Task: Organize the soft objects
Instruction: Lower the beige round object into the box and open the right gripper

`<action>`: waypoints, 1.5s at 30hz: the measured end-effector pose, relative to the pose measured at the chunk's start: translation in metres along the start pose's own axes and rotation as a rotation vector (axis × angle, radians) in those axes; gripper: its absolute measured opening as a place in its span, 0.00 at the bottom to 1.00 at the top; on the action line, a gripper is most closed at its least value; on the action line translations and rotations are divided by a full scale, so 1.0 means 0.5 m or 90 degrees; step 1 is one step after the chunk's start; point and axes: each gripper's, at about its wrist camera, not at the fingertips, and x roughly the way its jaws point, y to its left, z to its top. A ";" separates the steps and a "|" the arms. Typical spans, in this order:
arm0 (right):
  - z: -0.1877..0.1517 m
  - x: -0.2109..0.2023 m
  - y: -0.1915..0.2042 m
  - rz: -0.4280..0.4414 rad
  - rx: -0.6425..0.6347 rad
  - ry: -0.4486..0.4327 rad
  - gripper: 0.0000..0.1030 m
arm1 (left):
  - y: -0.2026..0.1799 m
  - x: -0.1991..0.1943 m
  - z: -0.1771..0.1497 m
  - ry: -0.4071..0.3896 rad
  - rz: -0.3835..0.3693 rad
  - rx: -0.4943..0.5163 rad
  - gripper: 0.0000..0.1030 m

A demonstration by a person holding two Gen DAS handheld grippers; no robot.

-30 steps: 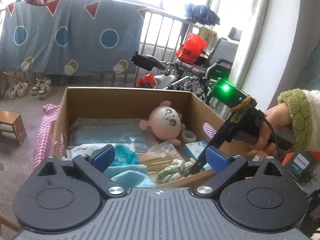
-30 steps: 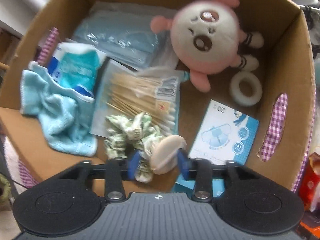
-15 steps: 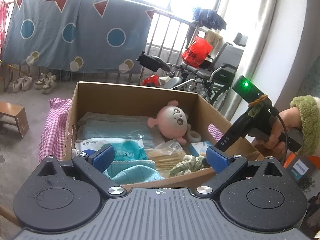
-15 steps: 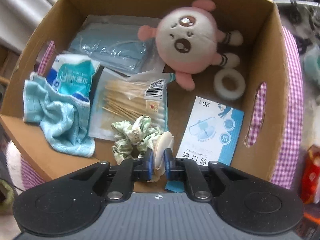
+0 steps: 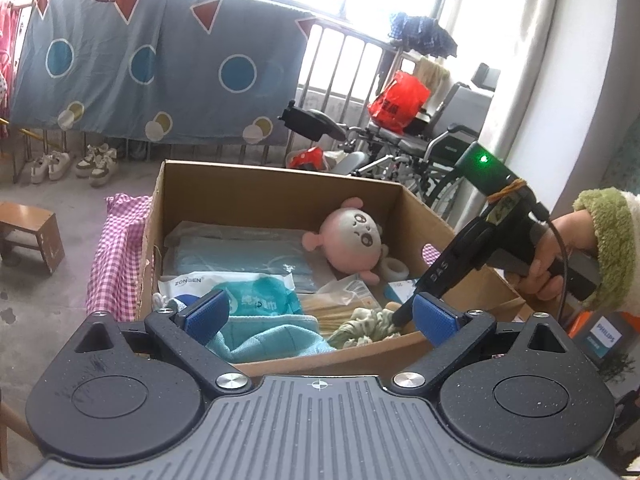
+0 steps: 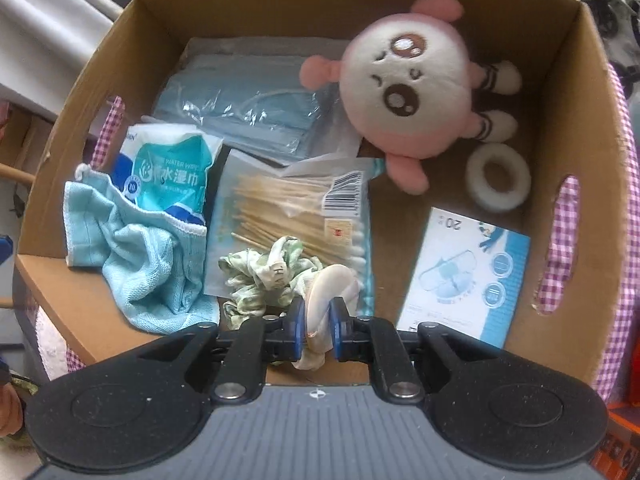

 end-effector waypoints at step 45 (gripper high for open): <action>-0.015 0.021 0.001 -0.125 -0.123 0.089 0.09 | 0.009 0.009 -0.002 0.007 0.002 -0.007 0.96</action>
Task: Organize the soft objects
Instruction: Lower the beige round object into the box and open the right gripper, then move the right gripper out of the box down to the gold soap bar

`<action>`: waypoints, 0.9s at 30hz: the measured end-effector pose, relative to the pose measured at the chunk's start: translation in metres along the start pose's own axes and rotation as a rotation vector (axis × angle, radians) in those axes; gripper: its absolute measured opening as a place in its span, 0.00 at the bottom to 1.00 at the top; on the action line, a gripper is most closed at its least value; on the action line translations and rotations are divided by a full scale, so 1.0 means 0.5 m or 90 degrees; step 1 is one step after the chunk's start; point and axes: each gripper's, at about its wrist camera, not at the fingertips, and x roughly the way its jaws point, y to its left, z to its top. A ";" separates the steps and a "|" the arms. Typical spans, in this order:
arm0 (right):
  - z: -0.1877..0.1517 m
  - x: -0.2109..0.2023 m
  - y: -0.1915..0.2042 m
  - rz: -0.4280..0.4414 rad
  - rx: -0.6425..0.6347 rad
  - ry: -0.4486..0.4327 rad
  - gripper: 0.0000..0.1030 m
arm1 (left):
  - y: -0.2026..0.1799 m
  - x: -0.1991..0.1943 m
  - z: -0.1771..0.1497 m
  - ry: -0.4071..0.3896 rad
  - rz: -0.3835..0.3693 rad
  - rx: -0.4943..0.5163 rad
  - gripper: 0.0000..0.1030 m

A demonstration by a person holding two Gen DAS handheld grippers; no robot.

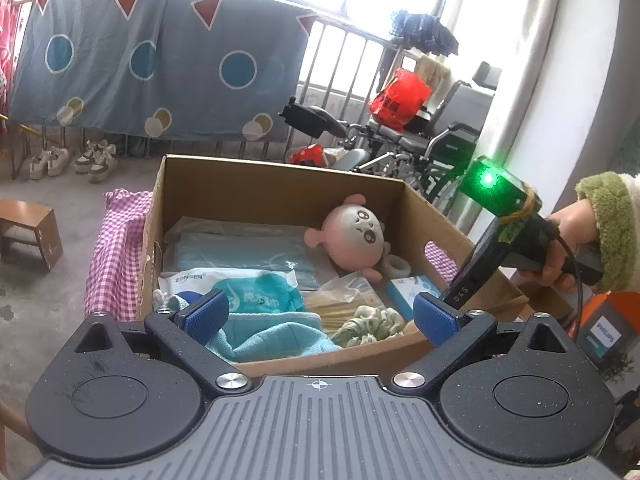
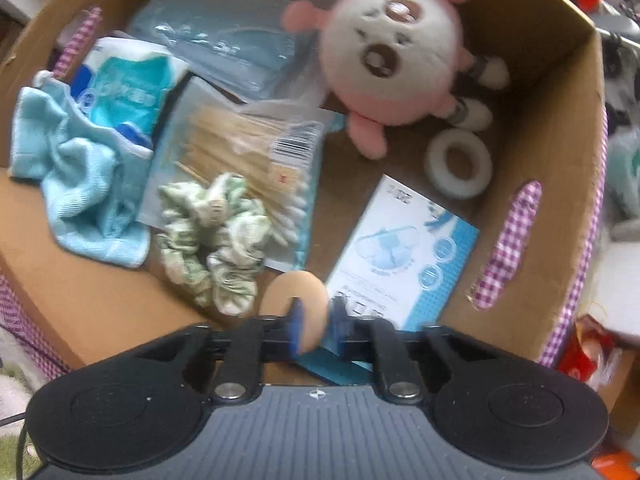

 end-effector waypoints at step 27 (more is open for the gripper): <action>0.086 -0.040 -0.113 0.057 0.131 -0.209 0.08 | -0.007 0.000 0.001 0.010 0.007 0.001 0.97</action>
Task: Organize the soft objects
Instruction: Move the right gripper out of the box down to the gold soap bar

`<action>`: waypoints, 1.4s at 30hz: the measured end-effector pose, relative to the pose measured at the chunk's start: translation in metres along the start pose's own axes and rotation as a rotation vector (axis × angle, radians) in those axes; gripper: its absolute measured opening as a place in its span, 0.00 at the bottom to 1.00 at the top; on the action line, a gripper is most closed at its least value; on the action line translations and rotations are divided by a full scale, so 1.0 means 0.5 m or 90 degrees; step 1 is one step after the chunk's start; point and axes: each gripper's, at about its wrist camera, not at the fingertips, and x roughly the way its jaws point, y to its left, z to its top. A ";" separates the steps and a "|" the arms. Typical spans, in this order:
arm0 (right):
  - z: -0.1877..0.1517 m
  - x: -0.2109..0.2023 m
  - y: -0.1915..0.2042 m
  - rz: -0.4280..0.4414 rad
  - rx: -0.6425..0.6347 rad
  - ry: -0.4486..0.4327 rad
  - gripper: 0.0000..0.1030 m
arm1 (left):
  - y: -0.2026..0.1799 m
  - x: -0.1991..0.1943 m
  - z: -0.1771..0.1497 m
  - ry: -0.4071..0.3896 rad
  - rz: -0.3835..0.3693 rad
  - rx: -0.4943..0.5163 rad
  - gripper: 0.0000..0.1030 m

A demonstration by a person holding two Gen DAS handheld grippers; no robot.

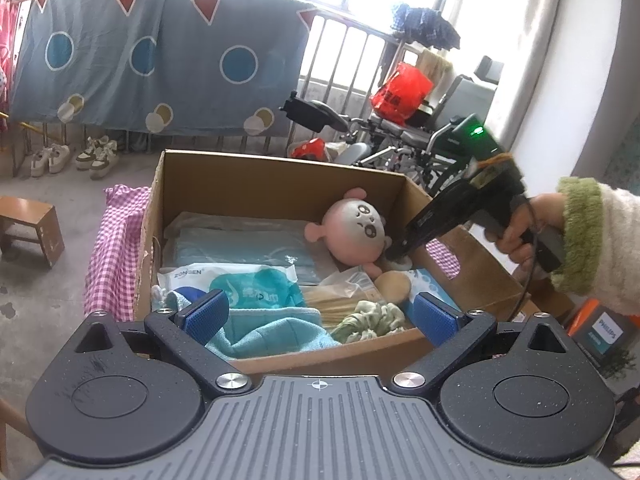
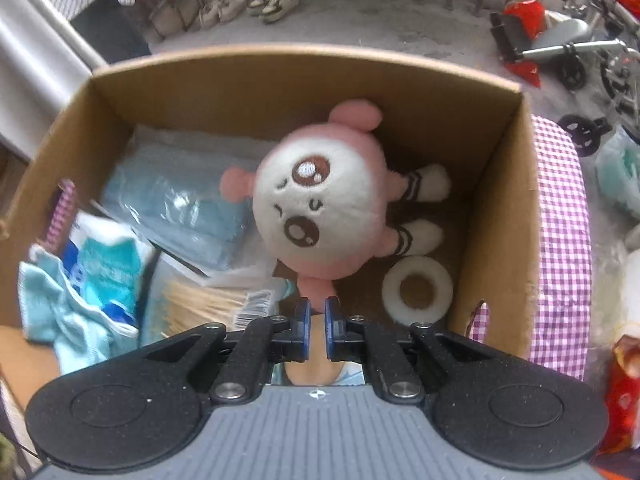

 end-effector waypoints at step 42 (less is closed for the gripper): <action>-0.639 -0.173 -0.033 0.105 0.303 -0.287 0.65 | -0.332 0.202 -0.213 0.285 -0.083 0.265 0.97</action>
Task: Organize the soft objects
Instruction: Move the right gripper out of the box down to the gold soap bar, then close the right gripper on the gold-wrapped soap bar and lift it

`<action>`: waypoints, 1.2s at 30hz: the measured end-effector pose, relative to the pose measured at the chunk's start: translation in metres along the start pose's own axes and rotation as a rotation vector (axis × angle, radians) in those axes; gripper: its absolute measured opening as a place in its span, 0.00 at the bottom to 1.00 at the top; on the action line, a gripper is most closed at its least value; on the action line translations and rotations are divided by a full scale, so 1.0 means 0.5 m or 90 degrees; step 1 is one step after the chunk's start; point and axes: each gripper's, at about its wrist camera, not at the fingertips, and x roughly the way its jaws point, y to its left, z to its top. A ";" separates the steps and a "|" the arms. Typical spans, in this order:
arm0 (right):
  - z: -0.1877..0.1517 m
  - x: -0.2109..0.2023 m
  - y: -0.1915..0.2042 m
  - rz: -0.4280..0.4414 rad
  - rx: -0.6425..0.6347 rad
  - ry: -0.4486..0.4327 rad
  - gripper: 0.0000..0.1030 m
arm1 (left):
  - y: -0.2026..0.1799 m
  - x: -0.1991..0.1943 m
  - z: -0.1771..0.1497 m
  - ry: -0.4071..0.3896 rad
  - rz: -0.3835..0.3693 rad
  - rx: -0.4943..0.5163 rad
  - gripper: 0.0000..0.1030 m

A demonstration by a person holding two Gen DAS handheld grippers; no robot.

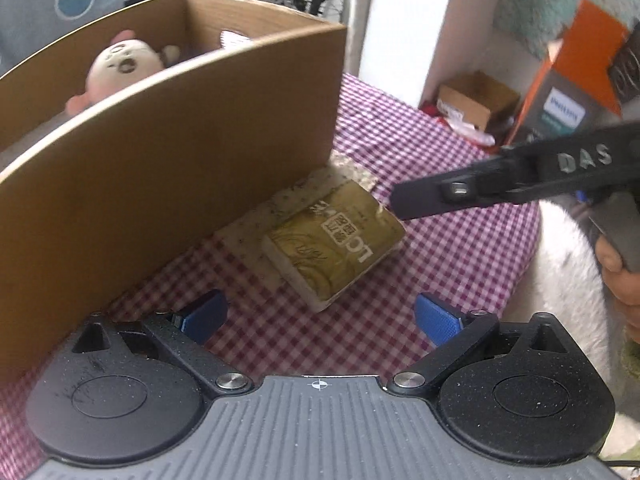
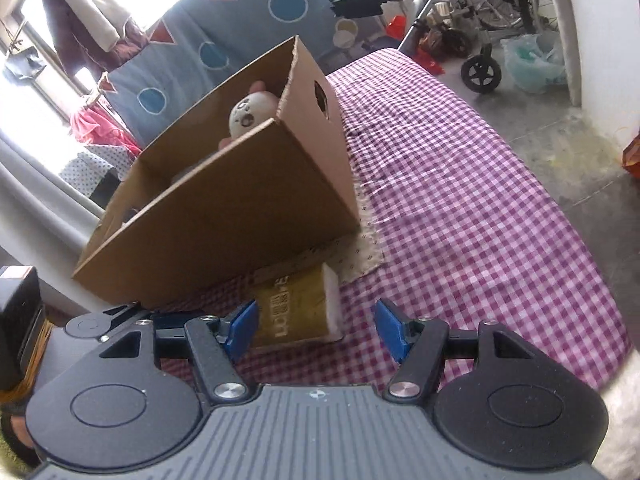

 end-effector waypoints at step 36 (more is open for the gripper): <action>-0.046 0.025 0.076 0.003 -0.072 -0.021 0.45 | -0.060 -0.053 0.004 -0.100 0.043 0.024 0.80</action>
